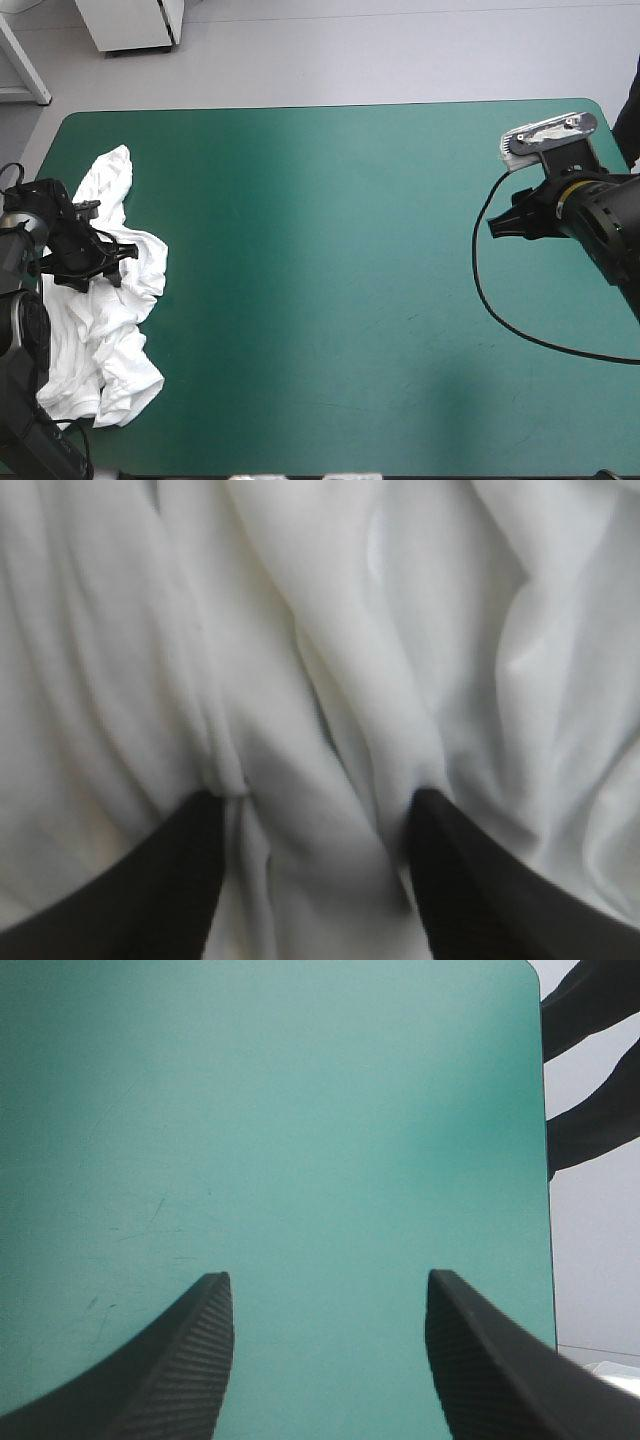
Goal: Fold the cloth
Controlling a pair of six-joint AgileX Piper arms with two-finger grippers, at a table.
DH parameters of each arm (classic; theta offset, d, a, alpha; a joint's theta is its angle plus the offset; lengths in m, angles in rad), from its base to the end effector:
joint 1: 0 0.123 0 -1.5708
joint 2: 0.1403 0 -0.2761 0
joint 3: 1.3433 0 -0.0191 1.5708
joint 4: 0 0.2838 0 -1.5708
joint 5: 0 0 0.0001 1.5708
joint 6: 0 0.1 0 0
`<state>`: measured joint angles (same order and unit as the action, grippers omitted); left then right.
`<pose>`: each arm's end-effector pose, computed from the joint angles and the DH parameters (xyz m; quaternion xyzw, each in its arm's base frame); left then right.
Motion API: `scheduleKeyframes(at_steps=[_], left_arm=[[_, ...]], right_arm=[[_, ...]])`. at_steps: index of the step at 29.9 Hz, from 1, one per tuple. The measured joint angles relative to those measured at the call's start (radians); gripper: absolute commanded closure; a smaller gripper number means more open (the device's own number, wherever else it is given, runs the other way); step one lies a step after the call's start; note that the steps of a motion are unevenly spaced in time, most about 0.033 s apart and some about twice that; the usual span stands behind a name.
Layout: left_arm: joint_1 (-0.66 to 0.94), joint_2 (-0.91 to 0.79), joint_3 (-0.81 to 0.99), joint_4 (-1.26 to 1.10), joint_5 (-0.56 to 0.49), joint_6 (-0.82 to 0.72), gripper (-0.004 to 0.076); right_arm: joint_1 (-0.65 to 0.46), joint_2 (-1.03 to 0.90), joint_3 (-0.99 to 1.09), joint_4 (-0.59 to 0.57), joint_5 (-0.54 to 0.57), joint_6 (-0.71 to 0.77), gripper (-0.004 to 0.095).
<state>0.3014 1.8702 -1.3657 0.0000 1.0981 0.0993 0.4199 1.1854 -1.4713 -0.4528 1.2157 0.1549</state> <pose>0.3726 0.1158 0.1754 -0.1008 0.9945 0.0055 0.0271 0.2481 0.0658 0.4462 -0.1183 0.9029 -0.1169 0.3964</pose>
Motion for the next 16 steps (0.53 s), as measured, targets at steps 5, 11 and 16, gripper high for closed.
scheduleKeyframes(at_steps=[5,11,16], left_arm=[[0.01,0.016,-0.012,0.019,0.009,0.013,0.073],[0.011,0.017,-0.028,-0.03,0.015,0.096,0.0734],[-0.072,0.044,-0.097,-0.1,0.031,0.13,0.0734]], right_arm=[[0.0,0.0,0.0,0.0,0.003,0.0,0.0422],[0.0,0.0,0.0,0.001,0.003,0.0,0.0426],[0.0,0.0,0.0,0.002,0.003,0.0,0.0426]])
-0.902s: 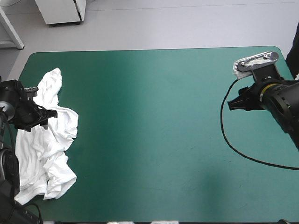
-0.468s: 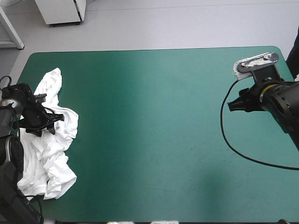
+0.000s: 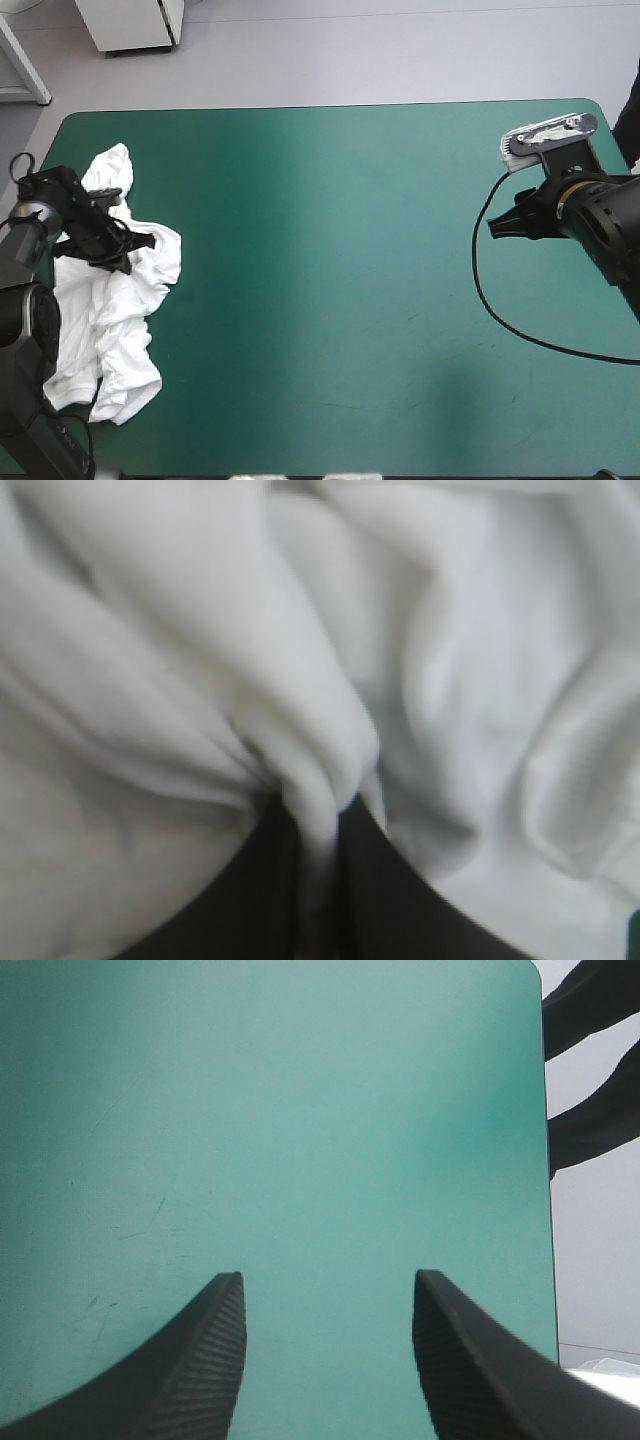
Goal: Fold the cloth
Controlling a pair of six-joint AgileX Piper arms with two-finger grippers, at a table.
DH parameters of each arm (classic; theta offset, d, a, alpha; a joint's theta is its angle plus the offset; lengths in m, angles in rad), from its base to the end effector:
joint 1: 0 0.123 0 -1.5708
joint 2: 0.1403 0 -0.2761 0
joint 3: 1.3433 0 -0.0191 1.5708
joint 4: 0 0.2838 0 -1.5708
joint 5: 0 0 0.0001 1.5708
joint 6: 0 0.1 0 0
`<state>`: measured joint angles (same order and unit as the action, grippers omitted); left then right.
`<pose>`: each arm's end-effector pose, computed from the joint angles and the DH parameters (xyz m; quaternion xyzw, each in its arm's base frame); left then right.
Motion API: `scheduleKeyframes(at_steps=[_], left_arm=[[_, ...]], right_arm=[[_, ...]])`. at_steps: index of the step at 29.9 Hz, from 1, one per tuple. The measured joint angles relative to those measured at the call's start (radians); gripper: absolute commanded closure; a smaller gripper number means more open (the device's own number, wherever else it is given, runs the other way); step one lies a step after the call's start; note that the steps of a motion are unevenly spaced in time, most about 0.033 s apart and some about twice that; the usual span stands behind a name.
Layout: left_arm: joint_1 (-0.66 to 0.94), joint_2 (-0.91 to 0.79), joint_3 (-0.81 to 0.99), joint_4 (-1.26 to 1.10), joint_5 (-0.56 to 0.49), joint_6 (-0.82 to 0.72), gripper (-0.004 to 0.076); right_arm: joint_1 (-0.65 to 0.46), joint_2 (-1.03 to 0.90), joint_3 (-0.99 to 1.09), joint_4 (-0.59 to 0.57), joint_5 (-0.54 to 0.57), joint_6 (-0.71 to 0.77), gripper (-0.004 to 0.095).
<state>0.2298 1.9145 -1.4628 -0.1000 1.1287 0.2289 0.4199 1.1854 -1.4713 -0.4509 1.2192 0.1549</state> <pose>0.3996 0.0842 0.1848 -0.0201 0.9980 -0.0360 0.0482 0.2478 0.0658 0.4459 -0.1180 0.9037 -0.1164 0.3947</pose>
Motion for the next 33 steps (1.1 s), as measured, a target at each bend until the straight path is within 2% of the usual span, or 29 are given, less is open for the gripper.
scheduleKeyframes(at_steps=[14,33], left_arm=[[-0.469,0.06,-0.28,-0.07,0.028,0.027,0.0734],[-0.986,0.121,-0.358,-0.174,0.047,0.106,0.0734]], right_arm=[[0.0,0.0,0.0,0.0,0.004,0.0,0.0426],[0.0,0.0,0.0,0.0,0.03,0.0,0.0426]])
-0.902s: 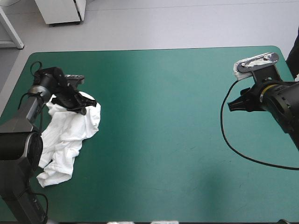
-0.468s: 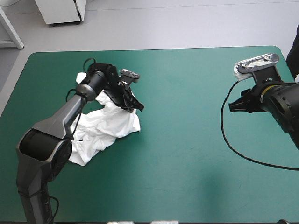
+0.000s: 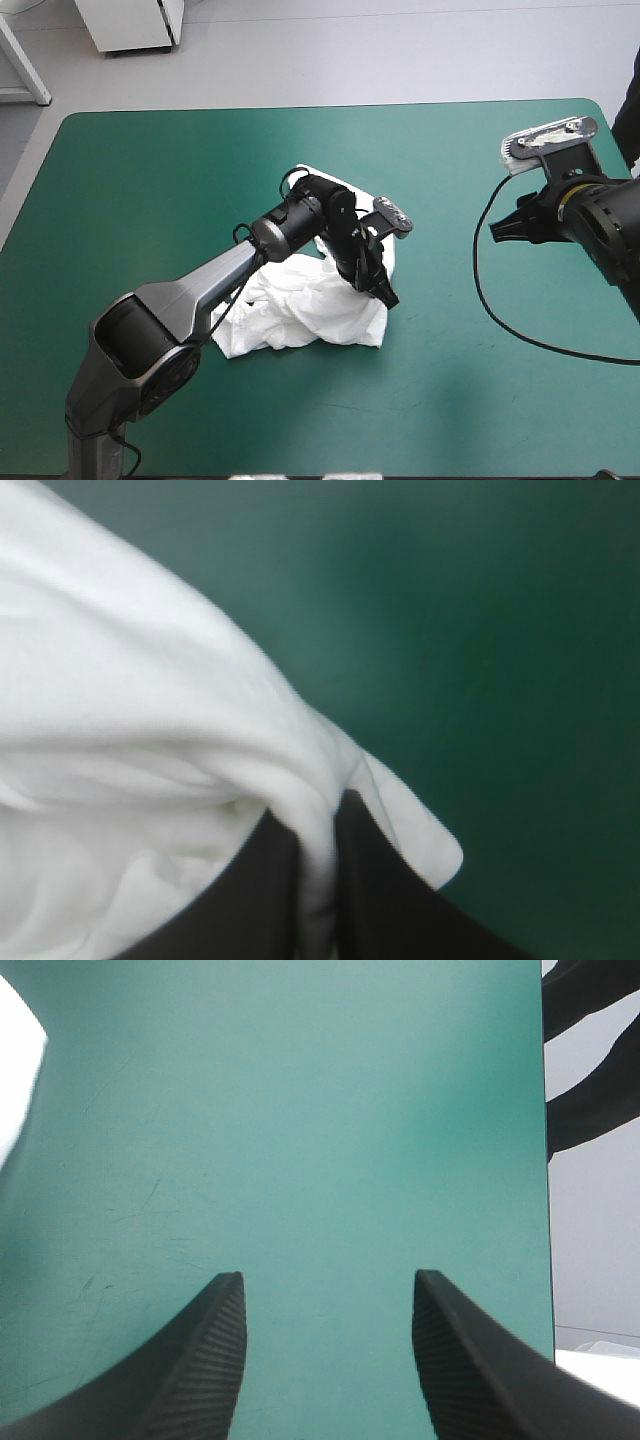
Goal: Fold the cloth
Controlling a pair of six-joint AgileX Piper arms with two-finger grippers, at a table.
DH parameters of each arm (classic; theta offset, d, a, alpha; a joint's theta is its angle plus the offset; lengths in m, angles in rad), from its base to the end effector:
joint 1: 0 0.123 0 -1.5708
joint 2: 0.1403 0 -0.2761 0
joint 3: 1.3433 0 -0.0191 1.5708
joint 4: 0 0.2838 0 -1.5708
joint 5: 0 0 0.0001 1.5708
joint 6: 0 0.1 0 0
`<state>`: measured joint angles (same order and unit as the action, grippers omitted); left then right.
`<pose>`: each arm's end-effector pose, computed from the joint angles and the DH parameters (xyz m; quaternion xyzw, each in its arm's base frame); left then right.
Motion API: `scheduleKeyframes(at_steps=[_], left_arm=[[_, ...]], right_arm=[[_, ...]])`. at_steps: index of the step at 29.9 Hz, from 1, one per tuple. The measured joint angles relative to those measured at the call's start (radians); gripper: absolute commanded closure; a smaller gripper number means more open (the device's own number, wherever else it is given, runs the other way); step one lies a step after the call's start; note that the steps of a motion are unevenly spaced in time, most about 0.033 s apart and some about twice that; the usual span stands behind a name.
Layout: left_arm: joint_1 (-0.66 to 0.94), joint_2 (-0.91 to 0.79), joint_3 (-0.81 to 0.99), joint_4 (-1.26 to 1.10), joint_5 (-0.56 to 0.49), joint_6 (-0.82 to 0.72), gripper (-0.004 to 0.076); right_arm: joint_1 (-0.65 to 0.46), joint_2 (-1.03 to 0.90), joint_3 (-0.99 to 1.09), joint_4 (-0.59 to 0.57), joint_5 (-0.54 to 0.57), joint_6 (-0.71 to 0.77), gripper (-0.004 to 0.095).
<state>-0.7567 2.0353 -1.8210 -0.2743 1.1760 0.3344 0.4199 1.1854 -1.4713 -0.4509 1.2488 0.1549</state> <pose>0.3229 -0.3393 0.2401 0.4793 0.8575 -0.1569 0.1016 0.2459 0.0645 0.4440 -0.1154 0.9091 -0.1202 0.3817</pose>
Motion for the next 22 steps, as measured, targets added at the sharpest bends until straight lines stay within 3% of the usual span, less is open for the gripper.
scheduleKeyframes(at_steps=[3,5,7,11,13,17,22], left_arm=[[-0.016,0.0,-0.006,0.0,-0.008,-0.002,0.0724],[-0.01,0.0,-0.006,0.002,-0.008,-0.01,0.0657],[0.005,0.0,-0.006,0.004,0.002,-0.013,0.0534],[0.048,0.0,-0.006,0.003,0.039,-0.017,0.0201],[0.073,-0.001,-0.006,0.003,0.045,-0.023,0.0126],[0.11,-0.062,0.001,0.045,0.05,-0.061,0.0116],[0.123,-0.254,0.006,0.185,0.055,-0.115,0.0116]], right_arm=[[0.0,0.0,0.0,0.0,0.0,0.0,0.0426],[0.0,0.0,0.0,0.0,0.0,0.0,0.0426],[0.0,0.0,0.0,0.0,0.0,0.0,0.0426],[0.0,0.0,0.0,0.0,0.0,0.0,0.0426],[0.0,0.0,0.0,0.0,0.0,0.0,0.0426],[0.0,0.0,0.0,0.0,0.0,0.0,0.0426],[0.0,0.0,0.0,0.005,0.0,0.0,0.0426]])
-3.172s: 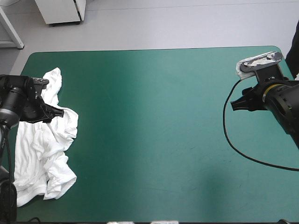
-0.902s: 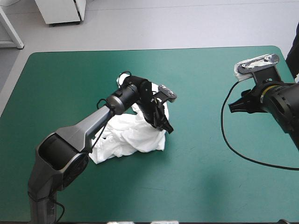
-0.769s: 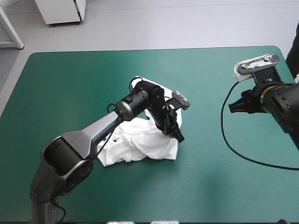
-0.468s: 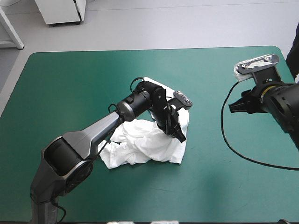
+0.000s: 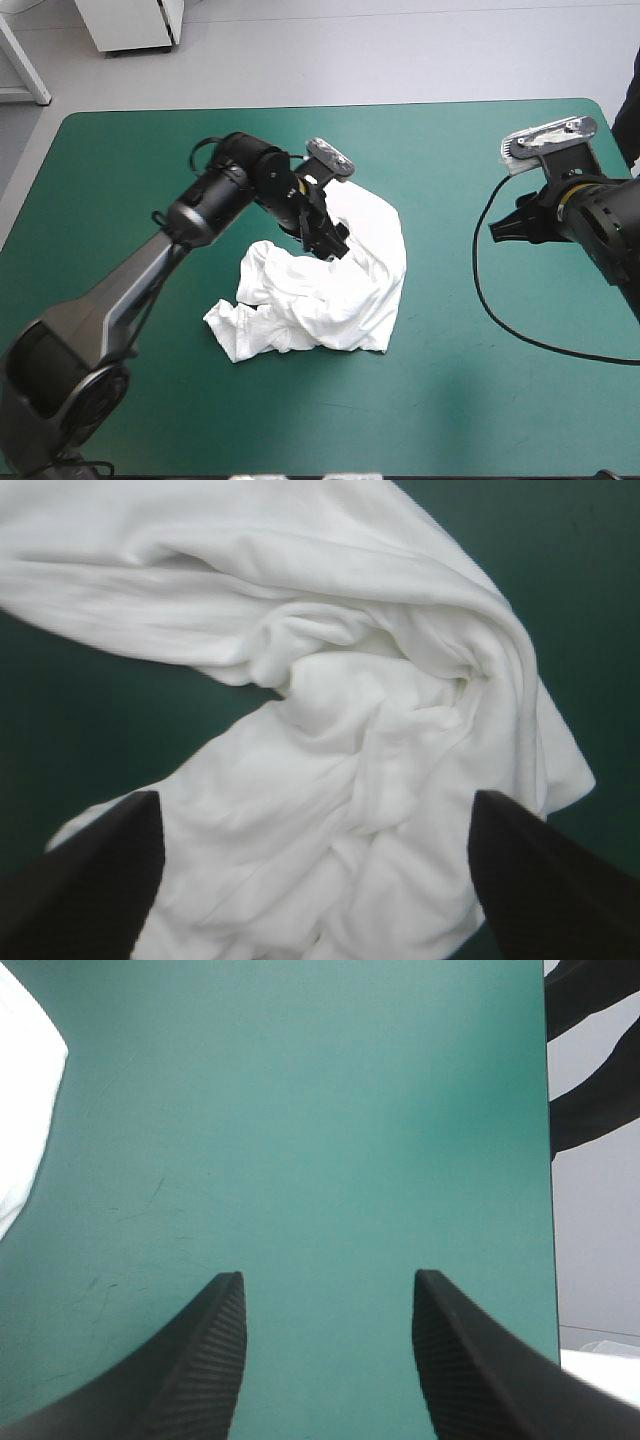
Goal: Fold the cloth
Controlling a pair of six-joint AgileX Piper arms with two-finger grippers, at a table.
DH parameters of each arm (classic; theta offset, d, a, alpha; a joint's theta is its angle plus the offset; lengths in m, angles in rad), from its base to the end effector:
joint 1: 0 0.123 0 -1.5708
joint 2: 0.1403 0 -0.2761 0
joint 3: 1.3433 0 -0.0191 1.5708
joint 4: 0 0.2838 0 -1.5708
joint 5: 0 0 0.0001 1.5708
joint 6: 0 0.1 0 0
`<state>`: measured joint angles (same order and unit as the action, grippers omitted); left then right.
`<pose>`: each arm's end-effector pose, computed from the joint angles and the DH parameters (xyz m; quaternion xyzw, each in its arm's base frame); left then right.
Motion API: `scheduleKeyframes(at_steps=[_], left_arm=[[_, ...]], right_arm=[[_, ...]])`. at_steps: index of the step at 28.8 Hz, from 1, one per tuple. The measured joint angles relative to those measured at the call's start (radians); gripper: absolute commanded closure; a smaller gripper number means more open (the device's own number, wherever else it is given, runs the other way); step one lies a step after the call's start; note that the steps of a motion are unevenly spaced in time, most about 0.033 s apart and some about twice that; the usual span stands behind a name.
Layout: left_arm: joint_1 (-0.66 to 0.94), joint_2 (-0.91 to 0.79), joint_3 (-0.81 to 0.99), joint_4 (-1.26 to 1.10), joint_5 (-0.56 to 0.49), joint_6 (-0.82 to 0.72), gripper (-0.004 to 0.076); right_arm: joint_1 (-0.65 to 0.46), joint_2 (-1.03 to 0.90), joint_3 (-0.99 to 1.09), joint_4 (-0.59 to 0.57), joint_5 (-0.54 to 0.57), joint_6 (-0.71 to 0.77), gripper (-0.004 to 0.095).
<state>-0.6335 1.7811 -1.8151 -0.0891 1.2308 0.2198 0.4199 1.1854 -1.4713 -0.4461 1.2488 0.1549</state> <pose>0.3324 -0.2546 0.3463 0.3980 0.8874 -0.0902 0.2144 0.2458 0.0649 0.4439 -0.1155 0.9096 -0.1179 0.3812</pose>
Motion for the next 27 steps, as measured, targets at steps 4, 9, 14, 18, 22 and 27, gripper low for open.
scheduleKeyframes(at_steps=[4,9,14,18,22,27], left_arm=[[0.0,-0.182,0.062,0.099,0.006,-0.041,0.0117],[0.0,-0.352,0.231,0.265,0.016,-0.101,0.0117],[0.067,-0.405,0.362,0.341,0.016,-0.122,0.0117],[0.203,-0.362,0.389,0.276,-0.022,-0.102,0.0133],[0.29,-0.283,0.39,0.19,-0.074,-0.06,0.0173],[0.307,-0.123,0.394,0.103,-0.138,-0.019,0.0182]], right_arm=[[0.0,0.0,0.0,0.044,0.0,0.003,0.0426],[0.0,-0.001,0.003,0.137,0.0,0.003,0.0426],[0.0,-0.001,0.003,0.165,0.0,0.005,0.0426],[0.0,-0.001,0.003,0.168,0.0,0.015,0.0426],[0.0,-0.002,0.003,0.169,0.0,0.018,0.0426],[0.0,0.051,0.003,0.169,0.0,0.018,0.0426]])
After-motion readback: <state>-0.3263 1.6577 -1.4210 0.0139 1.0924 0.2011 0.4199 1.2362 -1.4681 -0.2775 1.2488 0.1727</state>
